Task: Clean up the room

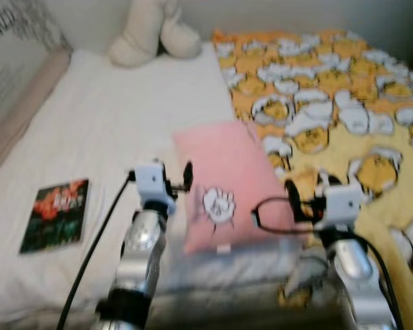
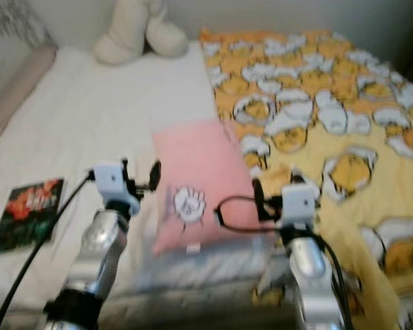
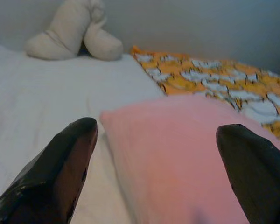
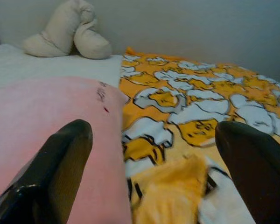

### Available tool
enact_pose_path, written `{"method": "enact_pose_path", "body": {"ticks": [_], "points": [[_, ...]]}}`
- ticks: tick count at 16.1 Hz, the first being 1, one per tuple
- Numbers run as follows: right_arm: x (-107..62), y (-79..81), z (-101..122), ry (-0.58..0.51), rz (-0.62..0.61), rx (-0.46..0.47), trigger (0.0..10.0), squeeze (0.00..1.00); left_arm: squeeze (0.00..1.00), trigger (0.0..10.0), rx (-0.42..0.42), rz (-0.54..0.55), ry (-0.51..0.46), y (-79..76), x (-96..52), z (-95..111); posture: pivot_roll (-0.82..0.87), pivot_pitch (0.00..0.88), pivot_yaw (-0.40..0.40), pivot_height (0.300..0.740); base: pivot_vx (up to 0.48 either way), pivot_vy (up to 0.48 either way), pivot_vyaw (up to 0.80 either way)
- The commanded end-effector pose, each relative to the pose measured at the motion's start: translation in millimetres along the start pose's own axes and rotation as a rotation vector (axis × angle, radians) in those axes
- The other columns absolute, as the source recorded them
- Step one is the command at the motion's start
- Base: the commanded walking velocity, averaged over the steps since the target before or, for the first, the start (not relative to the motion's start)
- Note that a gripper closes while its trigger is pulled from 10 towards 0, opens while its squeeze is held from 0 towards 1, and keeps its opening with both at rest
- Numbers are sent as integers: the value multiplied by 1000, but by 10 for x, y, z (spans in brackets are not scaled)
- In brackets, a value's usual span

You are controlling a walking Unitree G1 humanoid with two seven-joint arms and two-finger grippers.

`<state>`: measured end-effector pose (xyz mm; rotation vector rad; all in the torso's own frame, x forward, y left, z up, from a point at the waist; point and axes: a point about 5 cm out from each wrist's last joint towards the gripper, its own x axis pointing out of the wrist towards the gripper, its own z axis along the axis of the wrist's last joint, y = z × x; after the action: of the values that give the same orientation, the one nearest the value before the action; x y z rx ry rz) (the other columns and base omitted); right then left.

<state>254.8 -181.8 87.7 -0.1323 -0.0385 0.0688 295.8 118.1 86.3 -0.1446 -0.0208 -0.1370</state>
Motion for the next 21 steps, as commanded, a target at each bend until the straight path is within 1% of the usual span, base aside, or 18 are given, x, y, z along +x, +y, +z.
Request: {"method": "enact_pose_path", "body": {"ticks": [1, 2, 3, 4, 5, 6, 7, 8, 9, 10, 12, 14, 15, 17, 18, 19, 20, 21], "points": [[28, 29, 80, -28, 13, -16, 10000, 1000, 1000, 10000, -23, -13, 0, 4, -5, 21, -213, 0, 53, 740, 480, 0, 0], [62, 4, 106, -22, 10, -4, 10000, 800, 1000, 10000, -67, -24, 23, -25, 15, 26, -212, 0, 52, 740, 0, 0, 0], [165, -79, 151, 13, -11, 70, 10000, 0, 0, 10000, -112, -11, 105, -19, 103, 27, -208, 0, 51, 740, 0, 0, 0], [316, -198, 222, 75, -15, 232, 10000, 0, 0, 10000, -228, 23, 185, 93, 235, 114, -206, 0, 52, 740, 0, 0, 0], [356, -214, 243, 121, 21, 297, 10000, 0, 0, 10000, -258, 18, 193, 193, 287, 215, -208, 0, 56, 740, 0, 0, 0], [366, -221, 237, 154, 34, 337, 10000, 0, 0, 10000, -255, -5, 200, 262, 315, 295, -208, 0, 52, 740, 0, 0, 0], [368, -224, 222, 179, 43, 373, 10000, 0, 0, 10000, -236, -29, 219, 382, 352, 385, -208, 0, 53, 740, 0, 0, 0], [368, -211, 206, 197, 63, 385, 10000, 0, 0, 10000, -225, -42, 224, 478, 379, 460, -205, 0, 53, 740, 0, 0, 0], [375, -183, 181, 236, 106, 398, 10000, 0, 0, 10000, -206, -50, 243, 656, 424, 614, -201, 0, 58, 740, 0, 0, 0], [397, -160, 188, 282, 153, 403, 10000, 0, 0, 10000, -191, -43, 269, 771, 440, 758, -200, 0, 62, 740, 0, 0, 0], [441, -149, 246, 304, 207, 389, 10000, 0, 0, 10000, -211, -86, 298, 744, 411, 826, -199, 0, 63, 740, 0, 0, 0], [539, -180, 265, 327, 234, 370, 10000, 0, 0, 10000, -288, -129, 364, 632, 364, 728, -183, 0, 56, 740, 0, 0, 0], [586, -229, 223, 340, 226, 388, 10000, 0, 0, 10000, -323, -139, 432, 574, 331, 546, -179, 0, 50, 740, 0, 0, 0], [610, -269, 182, 358, 212, 396, 10000, 0, 0, 10000, -356, -136, 477, 543, 288, 413, -175, 0, 47, 740, 0, 0, 0], [631, -277, 167, 368, 211, 425, 10000, 0, 0, 10000, -370, -121, 537, 532, 217, 255, -172, 0, 41, 740, 0, 0, 0], [627, -289, 156, 371, 206, 440, 10000, 0, 0, 10000, -371, -117, 576, 519, 148, 172, -169, 11, 41, 740, 0, 0, 0], [614, -338, 61, 391, 180, 478, 10000, 0, 0, 10000, -384, -90, 604, 535, 99, 78, -164, 28, 36, 740, 0, 0, 0], [611, -364, 13, 392, 168, 490, 10000, 0, 0, 10000, -392, -76, 604, 545, 99, 55, -164, 36, 36, 740, 0, 0, 0]]}}
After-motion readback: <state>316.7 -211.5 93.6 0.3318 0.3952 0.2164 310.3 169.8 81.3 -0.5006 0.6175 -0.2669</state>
